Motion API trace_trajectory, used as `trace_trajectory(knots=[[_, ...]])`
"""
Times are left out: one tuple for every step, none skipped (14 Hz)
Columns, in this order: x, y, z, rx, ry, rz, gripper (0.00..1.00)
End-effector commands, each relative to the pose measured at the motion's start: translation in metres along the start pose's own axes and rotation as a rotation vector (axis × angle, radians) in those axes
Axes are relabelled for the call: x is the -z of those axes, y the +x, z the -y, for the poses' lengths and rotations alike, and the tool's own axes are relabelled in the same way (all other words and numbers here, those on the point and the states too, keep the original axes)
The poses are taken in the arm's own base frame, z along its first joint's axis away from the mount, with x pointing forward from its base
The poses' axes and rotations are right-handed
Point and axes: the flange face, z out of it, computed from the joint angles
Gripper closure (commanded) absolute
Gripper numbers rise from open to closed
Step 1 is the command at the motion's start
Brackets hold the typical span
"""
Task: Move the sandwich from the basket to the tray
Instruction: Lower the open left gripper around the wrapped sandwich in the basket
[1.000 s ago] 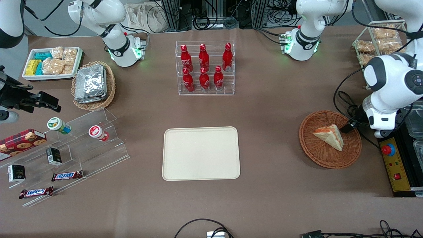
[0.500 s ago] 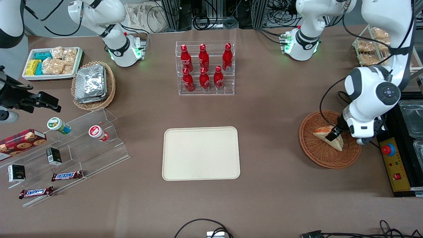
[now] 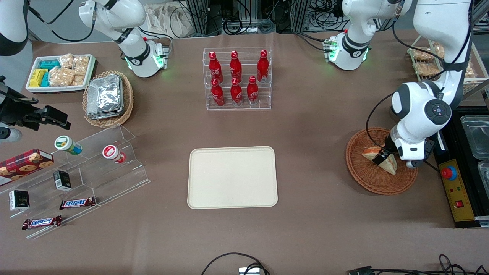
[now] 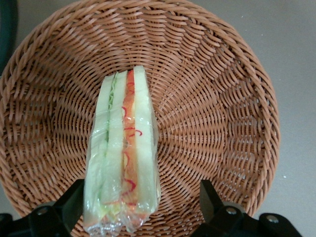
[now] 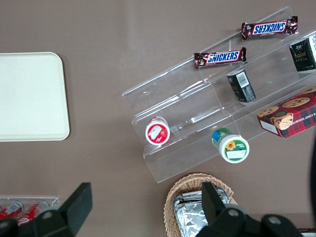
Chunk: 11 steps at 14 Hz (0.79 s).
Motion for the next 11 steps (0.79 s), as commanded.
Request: trace_trajectory(knots=[[-0.011,-0.002,0.002,0.005,-0.004,-0.013,0.0],[-0.013,-0.001,0.002,0.007,-0.011,-0.019,0.0],[-0.016,-0.001,0.002,0.006,-0.011,-0.021,0.0],[-0.02,-0.001,0.003,0.003,-0.008,-0.02,0.0],[-0.022,-0.001,0.003,-0.002,-0.01,-0.024,0.01],[-0.027,-0.001,0.004,-0.01,-0.006,-0.024,0.04],[-0.027,-0.001,0.004,-0.015,-0.006,-0.024,0.08],[-0.027,0.0,0.004,-0.02,-0.006,-0.025,0.13],[-0.027,0.0,0.004,-0.023,-0.006,-0.025,0.23],[-0.028,-0.001,0.006,-0.032,-0.002,-0.021,0.34],[-0.027,-0.002,0.006,-0.047,-0.003,-0.022,0.43]])
